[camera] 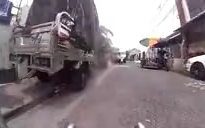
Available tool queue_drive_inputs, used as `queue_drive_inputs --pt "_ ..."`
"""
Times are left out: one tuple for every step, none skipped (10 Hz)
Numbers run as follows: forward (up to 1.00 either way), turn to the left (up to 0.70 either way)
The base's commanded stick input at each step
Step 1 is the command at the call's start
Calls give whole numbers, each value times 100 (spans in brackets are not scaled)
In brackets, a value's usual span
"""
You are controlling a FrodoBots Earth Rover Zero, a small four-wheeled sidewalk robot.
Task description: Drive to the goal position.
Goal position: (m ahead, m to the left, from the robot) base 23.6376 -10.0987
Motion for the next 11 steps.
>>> queue_drive_inputs --pt "70 -7" --pt "70 -14" --pt "70 -14" --pt "70 -14" --pt "70 -14" --pt "70 -14" --pt "70 -14" --pt "70 -6" --pt "70 -1" --pt "70 0" --pt "70 0"
